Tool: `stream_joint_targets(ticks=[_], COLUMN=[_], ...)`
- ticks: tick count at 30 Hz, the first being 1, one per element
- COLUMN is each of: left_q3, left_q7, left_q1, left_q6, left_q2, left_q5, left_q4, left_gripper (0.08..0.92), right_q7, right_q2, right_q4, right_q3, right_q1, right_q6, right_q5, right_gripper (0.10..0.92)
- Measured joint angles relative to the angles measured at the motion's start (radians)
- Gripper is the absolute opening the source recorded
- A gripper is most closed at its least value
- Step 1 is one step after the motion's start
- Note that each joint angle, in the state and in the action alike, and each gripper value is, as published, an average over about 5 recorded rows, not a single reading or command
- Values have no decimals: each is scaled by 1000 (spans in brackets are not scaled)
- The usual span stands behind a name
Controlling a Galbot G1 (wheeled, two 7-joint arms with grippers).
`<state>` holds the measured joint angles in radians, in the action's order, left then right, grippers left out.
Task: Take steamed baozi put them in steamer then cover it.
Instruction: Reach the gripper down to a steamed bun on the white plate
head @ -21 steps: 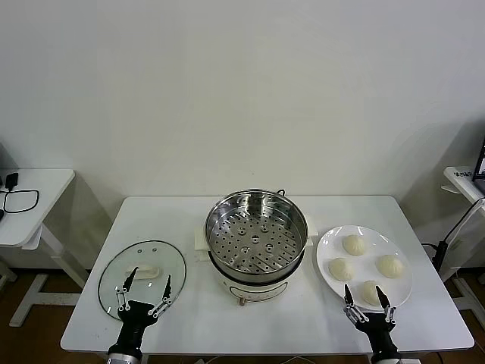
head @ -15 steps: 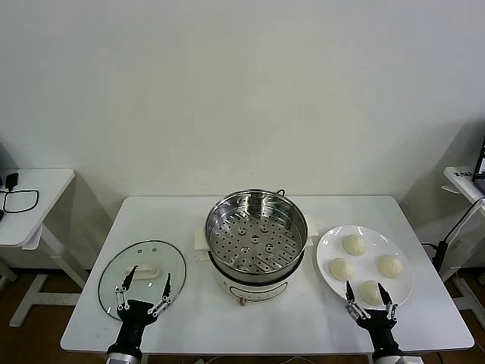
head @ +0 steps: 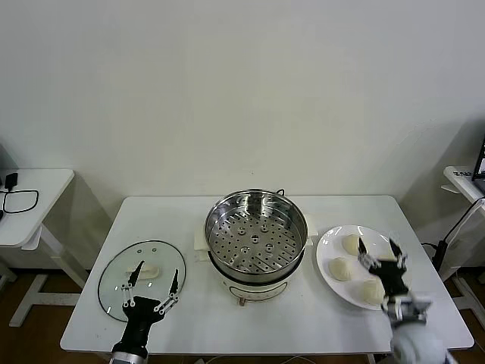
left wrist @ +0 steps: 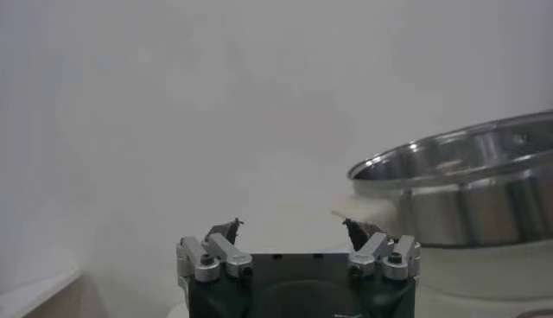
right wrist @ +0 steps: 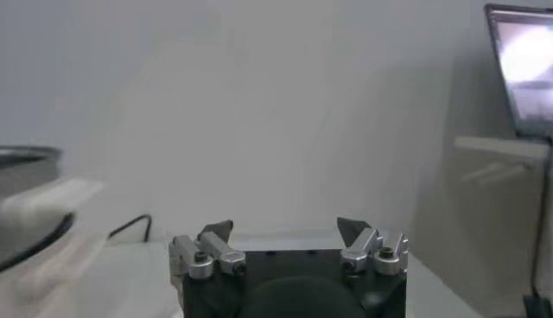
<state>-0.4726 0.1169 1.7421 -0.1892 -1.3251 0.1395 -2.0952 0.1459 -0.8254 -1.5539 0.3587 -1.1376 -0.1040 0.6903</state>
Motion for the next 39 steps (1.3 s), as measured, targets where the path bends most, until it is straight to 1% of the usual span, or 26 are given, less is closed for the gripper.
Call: stream_joint_targets(ticks=[2,5,11,18,24,27,30,34,39], left_q3=[7,16,25,29,29,28,27,27,27], left_q7=[1,4,12,18,23,25,26,27,32], left_q1=[3,6,9,11,20,23,26,29,29], left_q6=[2,5,9,20,23,24,25,25,25], left_q2=[1,1,-4,-11,-18,-20,-22,-23,-24], left_q5=[0,0,-1,-1,-1,-1,-1,-1,-1], left_q4=[-10,-22,-39,-59,-72,-77,-81,-84,-85], left_gripper=[823,823,823,823,823,823,823,823,823], right_q7=[-60,-192,-554,-970,-1243,-1325,-1372,-1400,-1401], right_q2=[32,75,122,121,78,53,27,-3,-38], right_q4=[69,176,392,608,744,790,831,877,927], right_q3=[-50,-134,-322,-530,-659,-713,-759,-802,-832], right_q1=[87,217,478,766,956,1023,1070,1111,1134], right_q6=[17,32,21,-27,-75,-96,-117,-144,-171], right_q5=[13,8,-72,-273,-486,-580,-658,-745,-824], right_gripper=[823,823,823,823,823,823,823,823,823])
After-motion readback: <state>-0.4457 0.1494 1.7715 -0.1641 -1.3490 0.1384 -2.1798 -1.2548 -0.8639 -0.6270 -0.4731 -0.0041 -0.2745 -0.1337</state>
